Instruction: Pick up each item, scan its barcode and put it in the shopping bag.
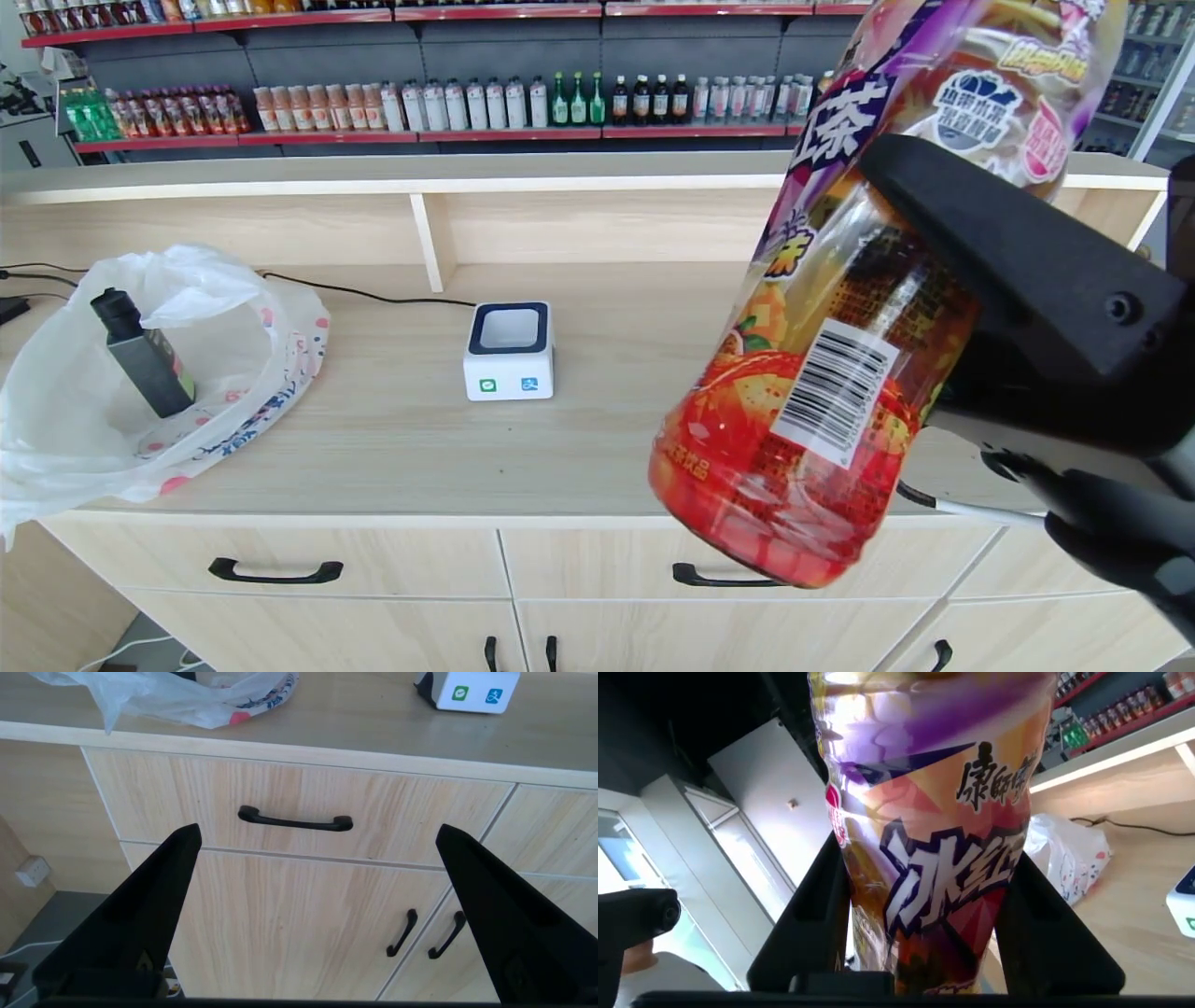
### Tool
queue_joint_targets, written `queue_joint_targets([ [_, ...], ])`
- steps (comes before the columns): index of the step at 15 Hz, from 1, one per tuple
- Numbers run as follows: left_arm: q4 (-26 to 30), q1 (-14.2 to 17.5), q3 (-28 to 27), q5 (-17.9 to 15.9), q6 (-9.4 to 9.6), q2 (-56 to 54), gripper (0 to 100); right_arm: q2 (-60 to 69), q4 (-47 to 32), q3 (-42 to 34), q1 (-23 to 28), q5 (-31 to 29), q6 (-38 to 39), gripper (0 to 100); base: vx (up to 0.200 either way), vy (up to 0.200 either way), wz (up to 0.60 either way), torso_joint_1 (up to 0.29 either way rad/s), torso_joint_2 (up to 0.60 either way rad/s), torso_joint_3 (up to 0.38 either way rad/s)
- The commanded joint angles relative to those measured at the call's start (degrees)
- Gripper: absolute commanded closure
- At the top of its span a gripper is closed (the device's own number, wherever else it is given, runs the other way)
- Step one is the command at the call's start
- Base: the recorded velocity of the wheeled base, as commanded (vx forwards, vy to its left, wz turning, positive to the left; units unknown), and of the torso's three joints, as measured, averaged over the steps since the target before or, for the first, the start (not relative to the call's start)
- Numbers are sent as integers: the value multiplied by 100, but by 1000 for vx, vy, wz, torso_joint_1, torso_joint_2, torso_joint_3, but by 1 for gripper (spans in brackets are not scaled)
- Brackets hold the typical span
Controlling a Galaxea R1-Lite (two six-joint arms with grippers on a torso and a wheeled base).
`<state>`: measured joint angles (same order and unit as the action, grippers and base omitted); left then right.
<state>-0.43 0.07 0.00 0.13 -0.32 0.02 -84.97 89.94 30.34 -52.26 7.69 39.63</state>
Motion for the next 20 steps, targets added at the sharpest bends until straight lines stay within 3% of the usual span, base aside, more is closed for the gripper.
queue_joint_targets([
  [1,-1,1,0,4,-3,6,0,7,6,-2,5,4,-78,100,0,0,0,0,0,0],
  [5,-1,1,0,4,-3,6,0,-116,6,-37,14,4,-702,100,0,0,0,0,0,0],
  [11,8,-7,0,4,-3,6,0,-881,6,68,691,-40,-2012,100,0,0,0,0,0,0],
  [13,16,1,0,4,-3,6,0,-1066,6,95,1183,-374,-2724,100,0,0,0,0,0,0],
  [16,16,-7,0,4,-3,6,0,-1101,6,-99,2387,-383,-3559,100,0,0,0,0,0,0],
  [20,16,-7,0,4,-3,6,0,-1101,6,-187,3477,-391,-3647,100,0,0,0,0,0,0],
])
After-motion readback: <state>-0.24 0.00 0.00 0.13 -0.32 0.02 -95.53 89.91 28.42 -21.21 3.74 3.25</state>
